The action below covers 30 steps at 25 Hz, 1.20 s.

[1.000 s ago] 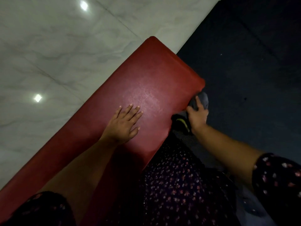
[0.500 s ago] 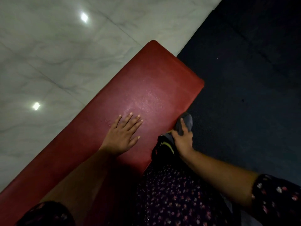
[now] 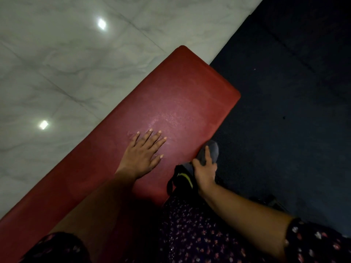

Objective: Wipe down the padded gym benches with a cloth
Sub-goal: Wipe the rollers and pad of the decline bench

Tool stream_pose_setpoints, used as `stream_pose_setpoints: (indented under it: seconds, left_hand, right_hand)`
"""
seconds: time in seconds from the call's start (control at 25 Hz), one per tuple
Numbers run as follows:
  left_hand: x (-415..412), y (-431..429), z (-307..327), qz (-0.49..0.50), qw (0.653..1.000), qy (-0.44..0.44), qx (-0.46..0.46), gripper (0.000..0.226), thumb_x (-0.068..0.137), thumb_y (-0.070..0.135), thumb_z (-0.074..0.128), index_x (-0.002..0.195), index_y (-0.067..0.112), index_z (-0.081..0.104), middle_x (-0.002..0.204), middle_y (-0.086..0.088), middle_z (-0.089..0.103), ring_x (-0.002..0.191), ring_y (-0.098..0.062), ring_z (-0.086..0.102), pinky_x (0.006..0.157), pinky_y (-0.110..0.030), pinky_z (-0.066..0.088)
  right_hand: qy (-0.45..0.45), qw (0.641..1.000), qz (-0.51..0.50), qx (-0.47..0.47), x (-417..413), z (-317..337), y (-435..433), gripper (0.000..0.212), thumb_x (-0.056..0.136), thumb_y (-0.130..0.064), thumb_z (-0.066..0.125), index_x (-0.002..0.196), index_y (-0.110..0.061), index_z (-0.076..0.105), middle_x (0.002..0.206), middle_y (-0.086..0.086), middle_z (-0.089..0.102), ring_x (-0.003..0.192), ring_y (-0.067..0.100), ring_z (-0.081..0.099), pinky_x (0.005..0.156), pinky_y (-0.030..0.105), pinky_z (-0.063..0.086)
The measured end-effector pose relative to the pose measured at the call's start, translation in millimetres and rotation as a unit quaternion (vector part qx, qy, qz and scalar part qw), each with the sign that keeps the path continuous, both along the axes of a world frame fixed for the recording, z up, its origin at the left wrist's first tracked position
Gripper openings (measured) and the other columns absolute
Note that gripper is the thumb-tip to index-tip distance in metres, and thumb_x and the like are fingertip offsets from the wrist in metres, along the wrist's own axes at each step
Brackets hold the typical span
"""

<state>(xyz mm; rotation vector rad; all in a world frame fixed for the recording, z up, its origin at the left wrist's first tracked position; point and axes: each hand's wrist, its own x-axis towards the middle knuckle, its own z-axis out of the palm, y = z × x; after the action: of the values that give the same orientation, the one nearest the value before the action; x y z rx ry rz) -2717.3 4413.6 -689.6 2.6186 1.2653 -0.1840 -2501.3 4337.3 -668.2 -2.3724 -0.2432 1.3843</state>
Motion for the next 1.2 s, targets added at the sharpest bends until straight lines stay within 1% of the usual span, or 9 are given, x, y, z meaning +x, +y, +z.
stream_pose_setpoints:
  seconds: [0.12, 0.28, 0.48, 0.6, 0.68, 0.8, 0.92, 1.0, 1.2]
  left_hand:
    - [-4.9, -6.5, 2.1, 0.003, 1.000, -0.002, -0.003, 0.062, 0.094, 0.053, 0.033, 0.149, 0.025, 0.042, 0.155, -0.001, 0.040, 0.144, -0.024, 0.034, 0.115, -0.049, 0.022]
    - [-16.2, -23.2, 6.7, 0.014, 1.000, -0.002, 0.009, 0.066, 0.092, 0.055, 0.035, 0.149, 0.024, 0.042, 0.156, 0.000, 0.037, 0.144, -0.023, 0.031, 0.115, -0.049, 0.023]
    - [-12.3, -28.6, 10.8, 0.045, 0.999, 0.006, 0.013, 0.065, 0.091, 0.053, 0.036, 0.148, 0.024, 0.044, 0.155, -0.001, 0.038, 0.144, -0.022, 0.028, 0.116, -0.049, 0.022]
    - [-10.8, -37.9, 13.1, 0.061, 0.998, 0.004, 0.017, 0.064, 0.091, 0.052, 0.036, 0.147, 0.022, 0.046, 0.155, -0.001, 0.040, 0.143, -0.023, 0.029, 0.115, -0.048, 0.021]
    - [-11.0, -45.9, 11.9, 0.072, 0.997, 0.002, 0.035, 0.064, 0.091, 0.051, 0.035, 0.148, 0.022, 0.045, 0.153, -0.001, 0.042, 0.143, -0.023, 0.031, 0.115, -0.047, 0.021]
    - [-8.4, -50.5, 10.5, 0.089, 0.995, -0.011, 0.046, 0.063, 0.093, 0.049, 0.035, 0.150, 0.023, 0.041, 0.155, -0.001, 0.039, 0.143, -0.023, 0.031, 0.116, -0.047, 0.021]
    - [-7.8, -50.4, 6.2, 0.099, 0.994, -0.023, 0.046, 0.063, 0.093, 0.050, 0.034, 0.151, 0.024, 0.036, 0.158, 0.001, 0.034, 0.145, -0.022, 0.029, 0.118, -0.047, 0.020]
    - [-8.9, -53.1, 3.3, 0.103, 0.993, -0.029, 0.051, 0.063, 0.093, 0.050, 0.035, 0.152, 0.025, 0.036, 0.158, 0.002, 0.033, 0.146, -0.022, 0.029, 0.118, -0.048, 0.022]
    - [-6.3, -53.4, 3.8, 0.103, 0.992, -0.017, 0.067, 0.061, 0.094, 0.050, 0.036, 0.149, 0.025, 0.042, 0.155, -0.001, 0.039, 0.143, -0.024, 0.034, 0.116, -0.049, 0.023]
  right_hand:
    - [0.003, 1.000, 0.000, 0.014, 17.7, -5.5, 11.7, 0.072, 0.081, -0.031, 0.061, 0.147, -0.041, 0.035, 0.141, 0.012, 0.048, 0.112, 0.026, 0.058, 0.096, 0.030, 0.048]
    - [-0.009, 0.997, -0.055, 0.055, 59.7, -11.9, 58.4, 0.064, 0.091, -0.017, 0.055, 0.150, -0.032, 0.035, 0.145, 0.007, 0.043, 0.117, 0.022, 0.054, 0.097, 0.024, 0.043]
    - [0.032, 0.999, -0.026, 0.002, 15.7, -6.7, 7.7, 0.083, 0.069, -0.042, 0.058, 0.146, -0.052, 0.028, 0.150, 0.004, 0.038, 0.121, 0.027, 0.054, 0.104, 0.034, 0.045]
    - [0.159, 0.987, 0.006, 0.002, -12.2, 13.9, -34.3, 0.077, 0.079, -0.029, 0.063, 0.143, -0.052, 0.026, 0.134, -0.014, 0.053, 0.104, 0.005, 0.061, 0.091, 0.021, 0.052]
    - [0.181, 0.982, 0.019, 0.046, 2.7, 7.3, -21.5, 0.066, 0.088, -0.015, 0.059, 0.140, -0.046, 0.031, 0.123, -0.025, 0.052, 0.093, -0.007, 0.057, 0.079, 0.009, 0.050]
    - [0.131, 0.987, -0.059, 0.077, 43.9, -13.2, 21.4, 0.084, 0.072, -0.029, 0.066, 0.148, -0.039, 0.033, 0.142, -0.007, 0.050, 0.111, 0.015, 0.062, 0.099, 0.034, 0.051]
    - [0.063, 0.994, -0.073, 0.046, 58.3, -29.1, 46.3, 0.076, 0.085, -0.025, 0.056, 0.152, -0.037, 0.023, 0.138, 0.004, 0.048, 0.109, 0.025, 0.059, 0.101, 0.040, 0.048]
    - [0.035, 0.997, -0.062, 0.022, 46.9, -28.3, 41.4, 0.080, 0.081, -0.032, 0.056, 0.151, -0.042, 0.020, 0.141, 0.009, 0.045, 0.111, 0.029, 0.057, 0.101, 0.043, 0.049]
    - [0.198, 0.980, -0.013, 0.001, 3.3, -19.6, -23.6, 0.082, 0.077, -0.030, 0.066, 0.147, -0.048, 0.027, 0.140, -0.006, 0.049, 0.115, 0.021, 0.060, 0.100, 0.041, 0.050]
